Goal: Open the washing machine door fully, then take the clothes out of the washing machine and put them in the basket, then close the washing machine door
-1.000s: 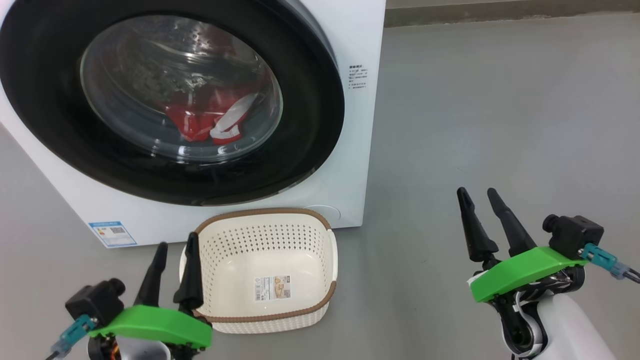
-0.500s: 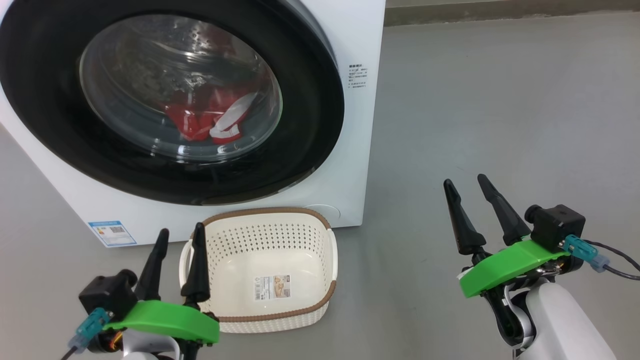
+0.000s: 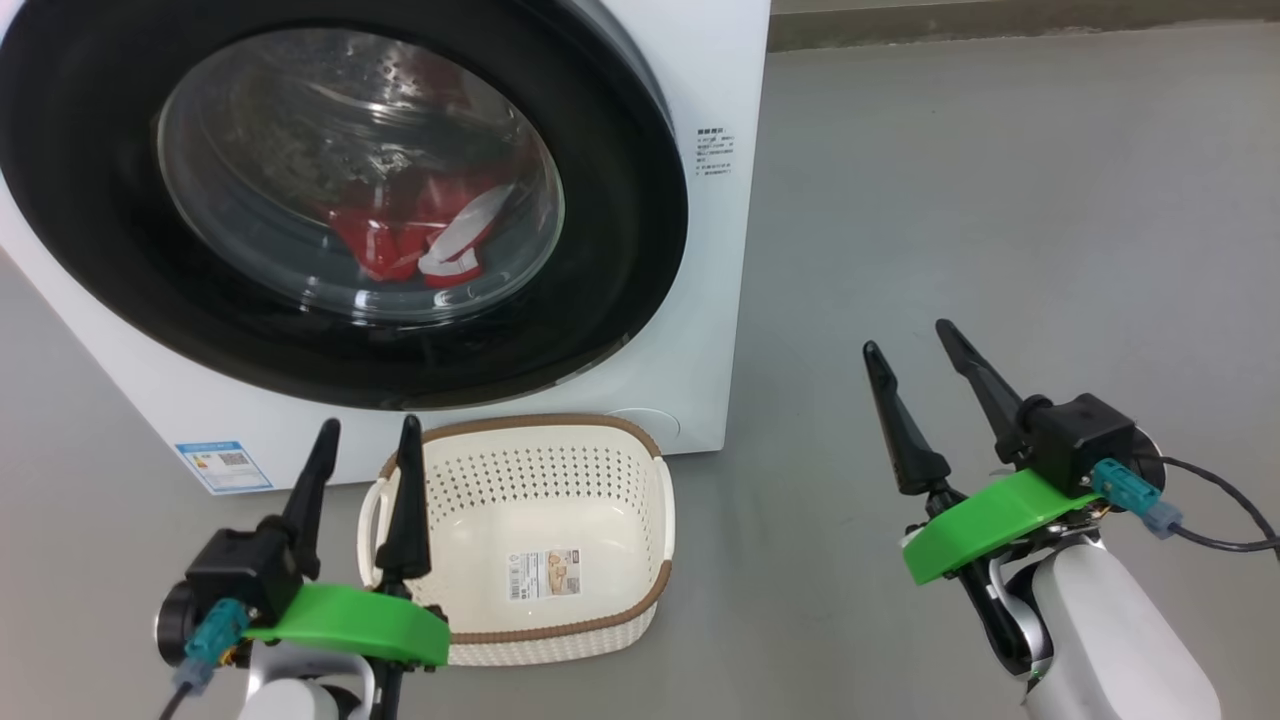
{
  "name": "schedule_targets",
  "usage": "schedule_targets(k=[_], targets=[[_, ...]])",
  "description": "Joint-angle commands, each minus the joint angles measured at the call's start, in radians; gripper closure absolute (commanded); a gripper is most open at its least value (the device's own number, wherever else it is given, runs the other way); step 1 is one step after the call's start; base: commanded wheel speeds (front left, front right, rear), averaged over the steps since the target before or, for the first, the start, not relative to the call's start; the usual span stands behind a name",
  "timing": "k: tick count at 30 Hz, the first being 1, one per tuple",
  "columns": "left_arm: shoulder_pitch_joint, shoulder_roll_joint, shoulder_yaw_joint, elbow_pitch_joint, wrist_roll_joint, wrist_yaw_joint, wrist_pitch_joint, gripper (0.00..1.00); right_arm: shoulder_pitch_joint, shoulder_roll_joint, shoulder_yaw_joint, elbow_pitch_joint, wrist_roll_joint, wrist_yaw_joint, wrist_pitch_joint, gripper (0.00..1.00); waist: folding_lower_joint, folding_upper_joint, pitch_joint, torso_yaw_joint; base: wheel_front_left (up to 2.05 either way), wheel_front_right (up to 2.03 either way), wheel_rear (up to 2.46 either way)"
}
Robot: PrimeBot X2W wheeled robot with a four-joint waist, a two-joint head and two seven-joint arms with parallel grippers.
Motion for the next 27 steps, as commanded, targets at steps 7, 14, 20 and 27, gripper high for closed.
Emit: schedule_targets(k=[7,14,20,27], targets=[[-0.049,0.018,0.026,-0.028,0.056,0.014,-0.021,0.0,-0.049,0.002,0.029,-0.015,-0.05,-0.001,-0.023,0.0,0.0,0.0,0.0,0.0,0.0,0.0,0.0],[-0.047,0.018,0.022,-0.022,0.05,0.019,-0.021,0.0,-0.048,0.002,0.027,-0.014,-0.048,-0.001,-0.023,0.0,0.0,0.0,0.0,-0.002,0.0,0.0,0.0],[-0.047,0.018,0.02,-0.012,0.044,0.02,-0.021,0.0,-0.047,0.002,0.025,-0.014,-0.048,-0.001,-0.023,0.0,0.0,0.0,0.001,-0.001,0.0,0.0,0.0],[-0.052,0.018,0.011,-0.024,0.047,0.03,-0.021,0.0,-0.07,0.002,0.019,-0.004,-0.021,-0.001,-0.023,1.0,0.0,0.0,0.028,0.005,0.0,0.0,0.0]])
